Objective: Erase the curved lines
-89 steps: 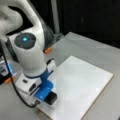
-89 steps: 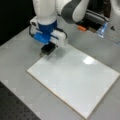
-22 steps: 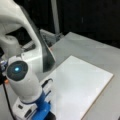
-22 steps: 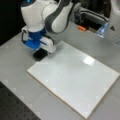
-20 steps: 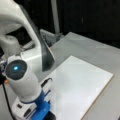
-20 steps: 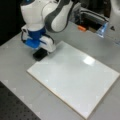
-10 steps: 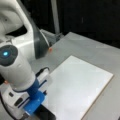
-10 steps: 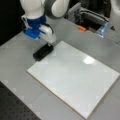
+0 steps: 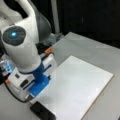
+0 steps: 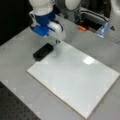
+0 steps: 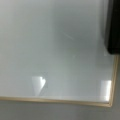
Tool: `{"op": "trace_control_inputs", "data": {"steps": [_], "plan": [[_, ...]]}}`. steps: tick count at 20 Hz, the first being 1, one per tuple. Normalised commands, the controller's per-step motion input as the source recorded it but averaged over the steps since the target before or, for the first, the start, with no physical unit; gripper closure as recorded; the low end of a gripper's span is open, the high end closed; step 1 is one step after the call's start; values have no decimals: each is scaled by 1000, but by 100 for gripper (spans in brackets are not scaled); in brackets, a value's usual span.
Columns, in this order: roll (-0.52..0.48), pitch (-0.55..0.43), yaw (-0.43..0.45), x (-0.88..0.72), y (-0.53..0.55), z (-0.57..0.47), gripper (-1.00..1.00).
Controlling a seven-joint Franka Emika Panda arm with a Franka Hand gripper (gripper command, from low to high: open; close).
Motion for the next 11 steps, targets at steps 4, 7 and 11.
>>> {"op": "trace_control_inputs", "data": {"steps": [4, 7, 11], "plan": [[-159, -43, 135, -323, 342, 59, -100], [-213, -25, 77, -177, 264, 36, -100], [-262, -47, 6, -47, 293, -46, -100]]}}
